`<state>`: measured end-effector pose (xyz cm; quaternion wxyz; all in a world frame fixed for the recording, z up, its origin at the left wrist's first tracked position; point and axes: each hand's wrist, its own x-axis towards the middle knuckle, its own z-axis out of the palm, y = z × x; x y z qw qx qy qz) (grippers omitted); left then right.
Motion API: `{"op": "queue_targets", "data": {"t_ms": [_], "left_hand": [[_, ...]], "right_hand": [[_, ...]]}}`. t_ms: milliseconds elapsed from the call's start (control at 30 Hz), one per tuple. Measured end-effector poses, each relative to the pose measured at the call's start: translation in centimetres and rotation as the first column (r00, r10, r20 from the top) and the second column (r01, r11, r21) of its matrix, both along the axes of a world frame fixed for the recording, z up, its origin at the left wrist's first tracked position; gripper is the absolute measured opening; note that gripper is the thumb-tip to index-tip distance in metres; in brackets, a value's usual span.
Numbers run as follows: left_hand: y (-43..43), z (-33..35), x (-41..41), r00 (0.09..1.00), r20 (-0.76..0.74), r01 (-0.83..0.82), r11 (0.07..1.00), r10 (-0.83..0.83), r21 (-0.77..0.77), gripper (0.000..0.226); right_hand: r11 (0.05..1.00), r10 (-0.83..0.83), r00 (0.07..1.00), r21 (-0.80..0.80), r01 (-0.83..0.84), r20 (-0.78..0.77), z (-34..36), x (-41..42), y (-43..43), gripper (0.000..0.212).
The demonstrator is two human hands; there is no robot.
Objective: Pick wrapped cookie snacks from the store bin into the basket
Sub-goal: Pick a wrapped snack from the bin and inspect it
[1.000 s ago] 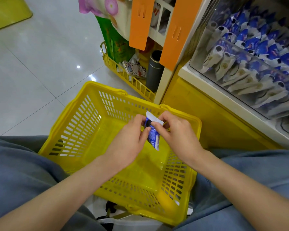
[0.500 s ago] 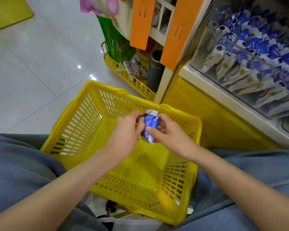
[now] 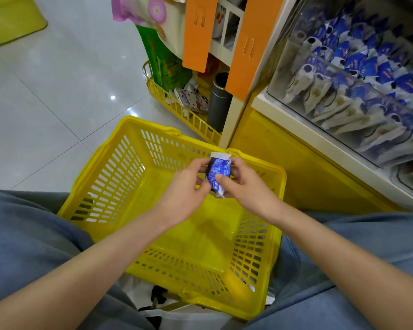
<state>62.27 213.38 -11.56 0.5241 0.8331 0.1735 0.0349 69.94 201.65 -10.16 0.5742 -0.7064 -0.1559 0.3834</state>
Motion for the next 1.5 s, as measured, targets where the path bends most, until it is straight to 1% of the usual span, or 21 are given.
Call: {"op": "queue_targets", "data": {"t_ms": [100, 167, 233, 267, 300, 333, 367, 433, 500, 533, 633, 733, 800, 867, 967, 1100, 1133, 1233, 1333, 1400, 1500], "left_hand": [[0.2, 0.4, -0.1, 1.0, -0.009, -0.023, 0.979, 0.022, -0.201, 0.043], [0.0, 0.5, -0.1, 0.999, -0.026, -0.054, 0.9, 0.047, -0.432, 0.035], [-0.5, 0.8, -0.3, 0.996, -0.07, -0.092, 0.732, 0.061, -0.675, 0.017], [-0.7, 0.7, -0.4, 0.996, -0.079, -0.09, 0.628, 0.046, -0.773, 0.014], [-0.8, 0.6, -0.6, 0.996, -0.08, -0.083, 0.554, 0.029, -0.828, 0.026], [-1.0, 0.4, -1.1, 0.998, -0.066, -0.06, 0.531, 0.009, -0.845, 0.039], [-1.1, 0.3, -1.5, 0.999, -0.05, -0.043, 0.563, 0.002, -0.825, 0.041], [-1.0, 0.0, -2.2, 0.997, -0.047, -0.076, 0.621, 0.064, -0.78, 0.027], [-0.6, -0.1, -2.5, 0.984, -0.07, -0.156, 0.603, 0.163, -0.783, 0.022], [-0.3, -0.2, -2.7, 0.979, -0.072, -0.175, 0.603, 0.191, -0.778, 0.021], [0.6, -0.5, -3.5, 0.979, -0.067, -0.181, 0.667, 0.193, -0.723, 0.021], [0.6, -0.3, -4.1, 0.988, -0.049, -0.135, 0.676, 0.145, -0.725, 0.026], [0.1, -0.1, -4.2, 0.99, -0.029, -0.118, 0.713, 0.136, -0.691, 0.021], [-0.5, 0.2, -4.1, 0.991, -0.009, -0.113, 0.779, 0.136, -0.617, 0.024], [-1.5, 0.8, -3.3, 0.99, 0.093, -0.051, 0.892, 0.103, -0.449, 0.022], [-3.0, 2.6, -1.4, 0.977, 0.205, 0.021, 0.936, 0.055, -0.351, 0.003], [-3.5, 3.1, -0.7, 0.973, 0.231, 0.047, 0.946, 0.03, -0.32, 0.004], [-4.4, 5.1, 1.4, 0.947, 0.315, 0.106, 0.988, -0.065, -0.114, 0.009], [-4.4, 8.2, 5.2, 0.915, 0.387, 0.113, 0.993, -0.118, 0.036, 0.026], [-4.0, 10.3, 8.1, 0.884, 0.432, 0.094, 0.973, -0.18, 0.213, 0.032], [-3.0, 12.3, 11.9, 0.842, 0.434, 0.057, 0.852, -0.321, 0.52, 0.037]], "right_hand": [[1.0, 0.016, 0.999, 0.013, -0.016, 0.031, -0.1, -0.2, -0.2, 0.029], [0.999, 0.045, 0.98, -0.036, -0.039, 0.191, -0.1, -0.2, -0.4, 0.035], [0.985, 0.128, 0.888, -0.158, -0.064, 0.441, 0.0, -0.1, -0.8, 0.049], [0.973, 0.181, 0.821, -0.221, -0.068, 0.542, 0.0, -0.1, -1.1, 0.056], [0.961, 0.23, 0.756, -0.268, -0.076, 0.613, -0.1, -0.3, -1.4, 0.061], [0.951, 0.269, 0.705, -0.297, -0.087, 0.656, -0.2, -0.5, -1.7, 0.064], [0.946, 0.293, 0.675, -0.309, -0.1, 0.678, -0.2, -0.8, -1.8, 0.066], [0.95, 0.295, 0.689, -0.278, -0.14, 0.661, -0.2, -1.4, -1.8, 0.07], [0.963, 0.266, 0.763, -0.201, -0.18, 0.589, 0.0, -1.8, -1.7, 0.067], [0.969, 0.245, 0.793, -0.163, -0.185, 0.558, 0.0, -2.0, -1.6, 0.06], [0.992, 0.124, 0.881, -0.077, -0.099, 0.456, 0.0, -2.6, -1.6, 0.035], [0.999, 0.048, 0.972, -0.024, -0.043, 0.232, 0.4, -3.0, -1.9, 0.028], [0.996, 0.083, 0.986, 0.001, -0.084, 0.145, 0.8, -3.5, -2.3, 0.021], [0.995, 0.093, 0.989, 0.02, -0.096, 0.114, 1.3, -4.1, -2.8, 0.016], [1.0, -0.003, 0.994, 0.009, 0.003, 0.106, 2.0, -4.8, -3.4, 0.016], [0.992, -0.126, 0.974, -0.002, 0.129, 0.187, 4.1, -4.1, -4.8, 0.023], [0.991, -0.132, 0.964, -0.008, 0.137, 0.233, 4.9, -3.5, -5.4, 0.025], [0.984, -0.134, 0.909, -0.053, 0.168, 0.395, 7.5, -1.6, -6.6, 0.027], [0.95, -0.24, 0.812, -0.041, 0.308, 0.532, 10.9, 2.1, -7.8, 0.006], [0.898, -0.35, 0.71, 0.003, 0.44, 0.611, 13.2, 5.2, -8.1, 0.008], [0.827, -0.485, 0.6, 0.109, 0.552, 0.636, 15.6, 9.8, -7.3, 0.011]]}}
